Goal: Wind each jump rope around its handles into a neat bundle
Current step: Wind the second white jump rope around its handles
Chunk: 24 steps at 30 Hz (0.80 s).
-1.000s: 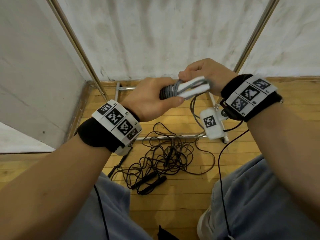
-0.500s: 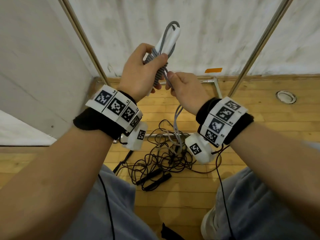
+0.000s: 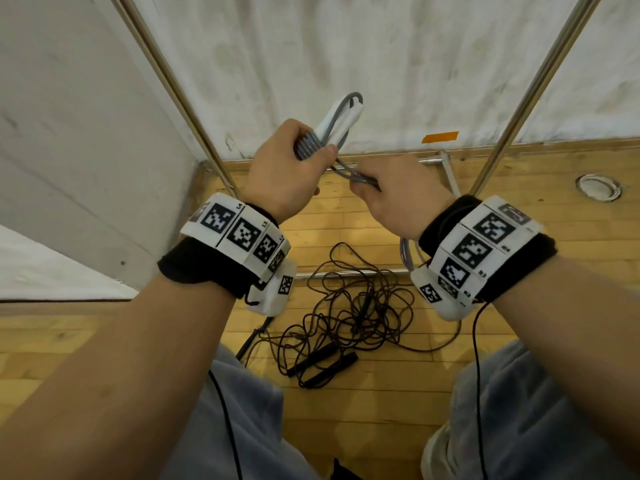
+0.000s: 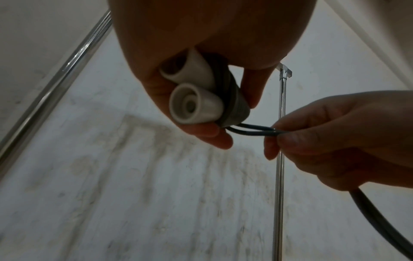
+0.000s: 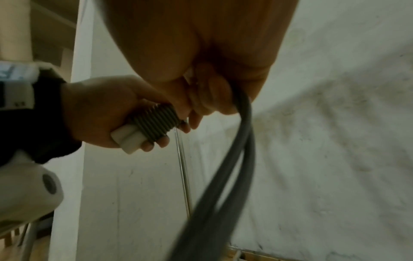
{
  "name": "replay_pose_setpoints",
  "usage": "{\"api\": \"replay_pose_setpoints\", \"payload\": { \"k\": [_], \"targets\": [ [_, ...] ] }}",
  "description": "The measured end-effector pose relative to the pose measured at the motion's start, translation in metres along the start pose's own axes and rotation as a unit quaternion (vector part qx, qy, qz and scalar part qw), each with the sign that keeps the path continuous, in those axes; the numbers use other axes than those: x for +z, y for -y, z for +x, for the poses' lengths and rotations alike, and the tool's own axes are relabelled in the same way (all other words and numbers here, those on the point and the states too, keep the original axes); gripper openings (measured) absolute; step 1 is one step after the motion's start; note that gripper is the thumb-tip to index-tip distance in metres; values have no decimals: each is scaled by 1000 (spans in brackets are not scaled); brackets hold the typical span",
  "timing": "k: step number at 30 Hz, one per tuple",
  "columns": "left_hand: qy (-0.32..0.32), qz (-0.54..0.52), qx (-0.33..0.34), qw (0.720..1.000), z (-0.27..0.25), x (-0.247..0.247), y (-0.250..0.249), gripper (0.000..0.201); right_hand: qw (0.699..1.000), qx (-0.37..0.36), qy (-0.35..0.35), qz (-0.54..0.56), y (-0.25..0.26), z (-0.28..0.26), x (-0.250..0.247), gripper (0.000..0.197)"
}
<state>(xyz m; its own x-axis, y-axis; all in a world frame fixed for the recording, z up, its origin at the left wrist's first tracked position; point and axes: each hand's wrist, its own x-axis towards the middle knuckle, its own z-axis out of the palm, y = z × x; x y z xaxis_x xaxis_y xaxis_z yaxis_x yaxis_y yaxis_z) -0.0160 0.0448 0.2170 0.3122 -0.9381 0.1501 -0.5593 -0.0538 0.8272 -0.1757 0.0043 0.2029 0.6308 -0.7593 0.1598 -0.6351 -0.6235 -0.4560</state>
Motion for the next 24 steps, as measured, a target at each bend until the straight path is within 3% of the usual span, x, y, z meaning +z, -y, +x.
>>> {"api": "replay_pose_setpoints", "payload": {
  "k": [6, 10, 14, 19, 24],
  "targets": [
    [26, 168, 9, 985, 0, 9, 12, 27, 999, -13, 15, -42, -3, -1, -7, 34],
    [52, 195, 13, 979, 3, 7, 14, 29, 999, -13, -11, -32, -5, -3, -19, 29],
    [128, 247, 19, 960, 5, 6, 15, 37, 1000, -10, 5, -11, -9, -7, -23, 19],
    [205, 315, 34, 926, 0, 13, 16, 23, 999, -36, 40, -7, -7, -5, -13, 27],
    [233, 326, 68, 914, -9, 21, 9, 33, 998, -51, 8, -42, -10, -4, -14, 32]
  ]
}}
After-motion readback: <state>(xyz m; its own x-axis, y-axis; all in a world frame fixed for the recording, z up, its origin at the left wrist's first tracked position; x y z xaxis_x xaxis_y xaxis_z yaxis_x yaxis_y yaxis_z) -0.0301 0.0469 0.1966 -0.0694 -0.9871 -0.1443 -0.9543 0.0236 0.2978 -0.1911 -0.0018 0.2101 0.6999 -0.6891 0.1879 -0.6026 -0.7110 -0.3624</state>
